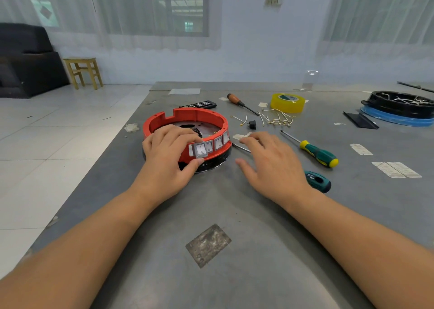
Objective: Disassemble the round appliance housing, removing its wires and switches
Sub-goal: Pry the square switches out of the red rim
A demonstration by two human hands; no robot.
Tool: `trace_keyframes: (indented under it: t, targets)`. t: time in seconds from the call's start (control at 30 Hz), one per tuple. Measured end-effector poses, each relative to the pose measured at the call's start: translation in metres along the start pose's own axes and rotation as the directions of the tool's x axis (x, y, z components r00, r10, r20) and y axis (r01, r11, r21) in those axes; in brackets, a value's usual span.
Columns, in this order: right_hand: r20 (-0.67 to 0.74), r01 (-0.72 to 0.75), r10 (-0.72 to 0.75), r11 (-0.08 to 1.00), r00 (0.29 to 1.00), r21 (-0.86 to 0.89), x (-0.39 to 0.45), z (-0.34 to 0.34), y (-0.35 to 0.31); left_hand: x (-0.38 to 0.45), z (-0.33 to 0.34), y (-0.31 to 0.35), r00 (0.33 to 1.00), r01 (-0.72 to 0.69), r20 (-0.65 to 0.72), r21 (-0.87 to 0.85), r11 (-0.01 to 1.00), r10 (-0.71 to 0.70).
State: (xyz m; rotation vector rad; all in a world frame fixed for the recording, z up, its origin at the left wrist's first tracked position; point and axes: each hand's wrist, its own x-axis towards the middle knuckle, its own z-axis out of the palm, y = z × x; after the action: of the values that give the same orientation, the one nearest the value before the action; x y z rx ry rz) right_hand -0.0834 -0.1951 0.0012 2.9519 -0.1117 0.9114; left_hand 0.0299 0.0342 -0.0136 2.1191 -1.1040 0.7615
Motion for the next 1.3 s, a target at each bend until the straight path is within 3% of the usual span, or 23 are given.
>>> trace_keyframes:
  t: [0.1,0.23,0.37,0.47,0.67,0.83,0.93,1.03,1.17,1.3]
  targets:
    - [-0.073,0.084,-0.070,0.974,0.995,0.210,-0.002,0.005,-0.021,0.001,0.000,0.004,0.998,-0.065,-0.011,-0.006,0.998,0.065]
    - [-0.103,0.187,-0.157,0.861,0.982,0.473,0.000,0.009,-0.035,0.002,-0.001,0.007,0.997,-0.072,-0.015,-0.068,0.995,0.072]
    - [-0.156,0.350,-0.314,0.818,0.937,0.456,0.001,0.011,-0.033,-0.002,0.000,0.010,1.000,-0.002,-0.031,-0.128,0.992,-0.002]
    - [-0.166,0.373,-0.334,0.836,0.928,0.402,0.003,0.013,-0.027,-0.002,0.000,0.009,0.999,0.033,0.039,-0.122,0.992,-0.029]
    - [-0.065,0.219,-0.213,0.871,0.975,0.440,0.003,0.013,-0.017,0.000,0.004,0.015,1.000,-0.018,-0.002,-0.105,0.994,0.018]
    - [-0.049,-0.052,0.093,0.841,0.994,0.539,0.014,0.012,0.001,0.003,0.006,0.011,1.000,0.000,0.015,0.087,0.996,-0.002]
    - [0.079,-0.258,0.256,0.811,0.963,0.525,0.033,0.014,0.021,0.006,0.010,0.005,0.994,0.077,0.067,0.140,0.987,-0.087]
    - [0.251,-0.388,0.312,0.846,0.917,0.367,0.061,0.023,0.046,0.007,0.014,-0.003,0.988,0.114,0.084,0.142,0.983,-0.127]
    - [0.379,-0.414,0.327,0.893,0.866,0.176,0.100,0.038,0.068,0.007,0.018,-0.009,0.989,0.107,0.081,0.164,0.981,-0.122]
    - [0.401,-0.342,0.276,0.934,0.873,0.101,0.128,0.058,0.075,0.008,0.021,-0.013,0.990,0.104,0.076,0.163,0.981,-0.117]
